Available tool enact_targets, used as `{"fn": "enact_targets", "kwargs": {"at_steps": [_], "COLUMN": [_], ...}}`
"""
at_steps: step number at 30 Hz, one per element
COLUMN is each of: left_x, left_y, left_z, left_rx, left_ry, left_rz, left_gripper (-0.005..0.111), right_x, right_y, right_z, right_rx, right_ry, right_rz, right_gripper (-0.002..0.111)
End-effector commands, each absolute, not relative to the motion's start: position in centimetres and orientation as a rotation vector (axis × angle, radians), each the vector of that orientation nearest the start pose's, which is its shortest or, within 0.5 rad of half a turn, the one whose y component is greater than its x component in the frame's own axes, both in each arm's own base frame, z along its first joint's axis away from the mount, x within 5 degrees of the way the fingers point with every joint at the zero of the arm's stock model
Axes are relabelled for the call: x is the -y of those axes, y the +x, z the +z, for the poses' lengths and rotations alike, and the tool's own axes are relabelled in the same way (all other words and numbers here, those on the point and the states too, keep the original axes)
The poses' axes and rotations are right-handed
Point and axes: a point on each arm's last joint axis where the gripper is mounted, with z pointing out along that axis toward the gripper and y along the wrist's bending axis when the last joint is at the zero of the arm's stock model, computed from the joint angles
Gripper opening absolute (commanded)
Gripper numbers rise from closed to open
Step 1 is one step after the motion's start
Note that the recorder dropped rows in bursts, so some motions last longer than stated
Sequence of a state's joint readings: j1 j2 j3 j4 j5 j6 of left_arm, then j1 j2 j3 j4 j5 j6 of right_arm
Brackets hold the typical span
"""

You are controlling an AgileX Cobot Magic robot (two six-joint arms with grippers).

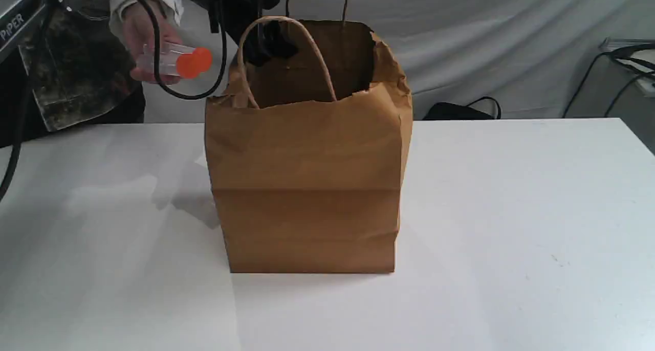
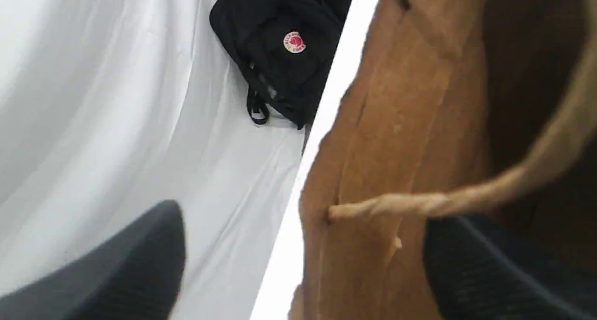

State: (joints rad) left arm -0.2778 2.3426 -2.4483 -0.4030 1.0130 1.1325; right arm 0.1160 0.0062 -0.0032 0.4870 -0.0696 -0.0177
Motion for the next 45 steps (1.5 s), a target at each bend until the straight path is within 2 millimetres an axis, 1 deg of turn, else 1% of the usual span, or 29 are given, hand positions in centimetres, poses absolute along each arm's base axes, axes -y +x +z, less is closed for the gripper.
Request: {"fn": "enact_targets", "kwargs": {"at_steps": [1,3,5,8,9,14,19,21,23,33,36,40,43,45], "left_x": [17.3,17.2,17.1,17.0,17.0,17.0,17.0,17.0,17.0,17.0,17.0,17.2,17.4,17.6], "left_y": [49.8,49.7,49.6,49.5,49.5,49.5,49.3,49.3,49.3,49.2,49.2,49.1,49.1,49.0], "left_z": [29.9,29.6,29.4,29.4,29.4,29.4,29.3,29.3,29.3,29.2,29.2,29.3,29.4,29.4], "left_rx": [-1.865,-1.887,-1.920,-1.948,-1.960,-2.030,-2.046,-2.046,-2.048,-2.055,-2.055,-2.050,-2.041,-2.033], "left_ry": [1.413,1.435,1.431,1.409,1.389,1.299,1.317,1.317,1.317,1.323,1.323,1.315,1.305,1.302], "left_rz": [-0.112,-0.098,-0.105,-0.120,-0.128,-0.174,-0.186,-0.186,-0.187,-0.198,-0.198,-0.227,-0.260,-0.281], "left_gripper": [0.058,0.057,0.051,0.033,0.026,0.000,0.000,0.000,0.000,0.000,0.000,0.000,0.000,0.000], "right_x": [-0.4,-0.4,-0.4,-0.4,-0.4,-0.4,-0.2,0.0,0.2,1.1,1.1,0.9,0.3,-0.5], "right_y": [5.5,5.5,5.5,5.5,5.5,5.5,5.5,5.5,5.4,4.7,4.3,3.7,3.2,3.2], "right_z": [21.8,21.8,21.8,21.8,21.8,21.8,22.2,22.5,22.9,24.6,25.3,26.2,27.2,27.7], "right_rx": [-1.418,-1.418,-1.418,-1.417,-1.417,-1.415,-1.369,-1.331,-1.277,-1.044,-0.973,-0.868,-0.754,-0.714], "right_ry": [0.275,0.275,0.275,0.275,0.275,0.274,0.286,0.328,0.370,0.409,0.345,0.278,0.172,0.053], "right_rz": [0.460,0.460,0.460,0.459,0.459,0.457,0.450,0.487,0.520,0.504,0.457,0.449,0.436,0.420], "right_gripper": [0.000,0.000,0.000,0.000,0.000,0.000,0.000,0.000,0.000,0.000,0.000,0.000,0.000,0.000]}}
